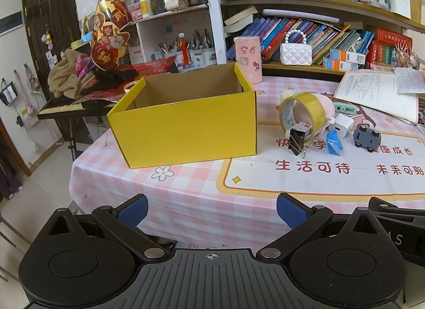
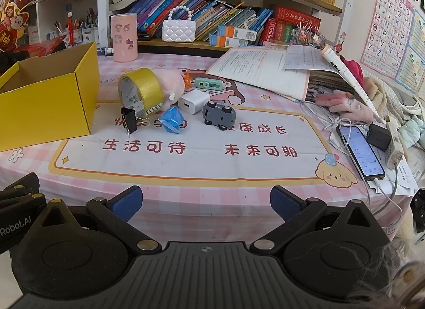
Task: Organize objects
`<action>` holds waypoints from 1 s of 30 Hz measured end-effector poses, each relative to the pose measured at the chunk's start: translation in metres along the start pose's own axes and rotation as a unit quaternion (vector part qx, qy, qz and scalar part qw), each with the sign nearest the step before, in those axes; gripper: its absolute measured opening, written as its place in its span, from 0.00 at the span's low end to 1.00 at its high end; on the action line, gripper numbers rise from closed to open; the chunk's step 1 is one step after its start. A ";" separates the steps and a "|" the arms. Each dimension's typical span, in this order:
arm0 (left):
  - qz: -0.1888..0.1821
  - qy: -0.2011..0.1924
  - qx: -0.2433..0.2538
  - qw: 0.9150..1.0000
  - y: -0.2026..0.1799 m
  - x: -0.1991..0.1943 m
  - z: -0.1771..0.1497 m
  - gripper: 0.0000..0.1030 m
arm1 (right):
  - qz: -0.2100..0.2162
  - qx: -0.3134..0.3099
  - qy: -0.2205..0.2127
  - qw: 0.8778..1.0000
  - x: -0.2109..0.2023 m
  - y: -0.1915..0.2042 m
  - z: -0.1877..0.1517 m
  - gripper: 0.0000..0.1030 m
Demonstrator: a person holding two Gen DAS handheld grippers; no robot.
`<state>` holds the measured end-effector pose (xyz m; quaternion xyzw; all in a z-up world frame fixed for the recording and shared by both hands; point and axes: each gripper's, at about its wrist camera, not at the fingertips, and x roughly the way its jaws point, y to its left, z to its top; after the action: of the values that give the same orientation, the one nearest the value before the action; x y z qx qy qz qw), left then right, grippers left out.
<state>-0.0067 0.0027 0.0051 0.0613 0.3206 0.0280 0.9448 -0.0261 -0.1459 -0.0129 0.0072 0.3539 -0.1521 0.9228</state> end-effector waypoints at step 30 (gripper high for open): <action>-0.001 0.004 0.002 1.000 0.000 0.003 0.001 1.00 | -0.004 -0.003 -0.001 1.000 0.004 0.005 0.000 1.00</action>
<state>-0.0037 0.0033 0.0038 0.0629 0.3245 0.0268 0.9434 -0.0218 -0.1420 -0.0161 0.0027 0.3538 -0.1550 0.9224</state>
